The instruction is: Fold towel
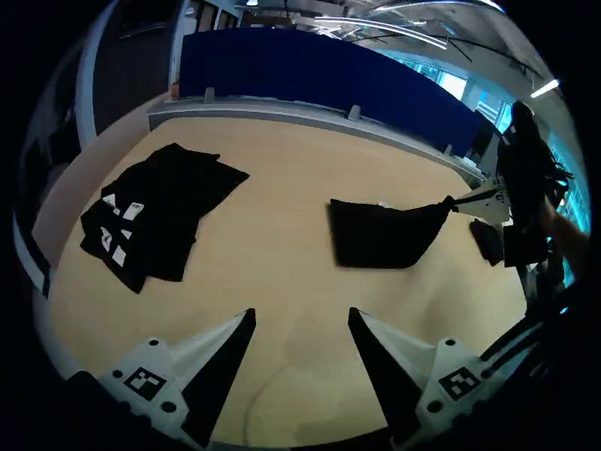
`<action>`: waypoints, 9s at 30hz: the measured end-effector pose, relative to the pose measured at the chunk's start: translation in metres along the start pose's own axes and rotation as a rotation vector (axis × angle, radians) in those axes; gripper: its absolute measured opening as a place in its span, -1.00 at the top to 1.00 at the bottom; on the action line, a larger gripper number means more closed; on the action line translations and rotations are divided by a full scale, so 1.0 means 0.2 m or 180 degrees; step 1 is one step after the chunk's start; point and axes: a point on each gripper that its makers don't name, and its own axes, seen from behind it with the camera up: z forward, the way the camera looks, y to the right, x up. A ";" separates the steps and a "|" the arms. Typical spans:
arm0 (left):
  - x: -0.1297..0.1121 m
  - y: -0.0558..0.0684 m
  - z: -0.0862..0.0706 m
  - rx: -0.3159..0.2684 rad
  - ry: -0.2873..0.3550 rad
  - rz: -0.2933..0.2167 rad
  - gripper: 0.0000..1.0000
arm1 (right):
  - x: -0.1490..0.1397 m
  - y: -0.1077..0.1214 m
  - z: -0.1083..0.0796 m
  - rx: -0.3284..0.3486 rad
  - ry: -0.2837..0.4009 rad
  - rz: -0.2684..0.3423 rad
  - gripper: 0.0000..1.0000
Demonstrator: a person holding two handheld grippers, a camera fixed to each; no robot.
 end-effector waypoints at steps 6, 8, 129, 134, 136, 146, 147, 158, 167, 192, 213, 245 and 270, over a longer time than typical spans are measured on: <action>0.03 -0.04 -0.04 0.0049 0.0091 -0.0021 -0.82 | 0.10 -0.06 0.03 0.0088 0.0020 -0.0161 0.92; 0.04 -0.05 -0.06 0.0063 0.0121 -0.0024 -0.82 | 0.14 -0.09 0.06 0.0141 0.0024 -0.0234 0.92; 0.04 -0.10 -0.17 0.0232 0.0295 -0.0168 -0.82 | -0.25 -0.60 0.44 0.0363 -0.0338 0.0498 0.90; 0.04 -0.10 -0.17 0.0224 0.0291 -0.0180 -0.82 | -0.23 -0.58 0.43 0.0363 -0.0296 0.0517 0.91; 0.04 -0.09 -0.17 0.0216 0.0290 -0.0179 -0.82 | -0.20 -0.57 0.42 0.0355 -0.0262 0.0521 0.91; 0.08 -0.06 -0.17 0.0159 0.0338 -0.0125 -0.82 | 0.05 -0.46 0.27 0.0274 0.0035 0.0437 0.91; 0.09 -0.06 -0.17 0.0152 0.0345 -0.0118 -0.82 | 0.08 -0.44 0.25 0.0263 0.0073 0.0423 0.91; 0.17 -0.02 -0.19 0.0084 0.0436 -0.0081 -0.82 | 0.39 -0.28 0.00 0.0168 0.0373 0.0309 0.91; 0.22 0.01 -0.20 0.0038 0.0491 -0.0056 -0.82 | 0.49 -0.18 -0.19 0.0116 0.0452 0.0189 0.91; 0.29 0.11 -0.17 -0.0055 0.0522 0.0028 -0.82 | 0.30 0.26 -0.48 -0.0107 0.0415 0.0274 0.92; 0.31 0.24 -0.12 0.0096 0.0439 0.0052 -0.82 | -0.18 0.98 -0.67 -0.0301 0.0239 0.0384 0.92; 0.36 0.44 -0.01 0.0177 0.0344 0.0127 -0.82 | -0.63 1.49 -0.71 -0.0449 -0.0049 0.0463 0.92; 0.37 0.56 0.02 0.0022 0.0295 0.0232 -0.82 | -1.13 1.43 -0.91 -0.0541 -0.0371 0.0699 0.91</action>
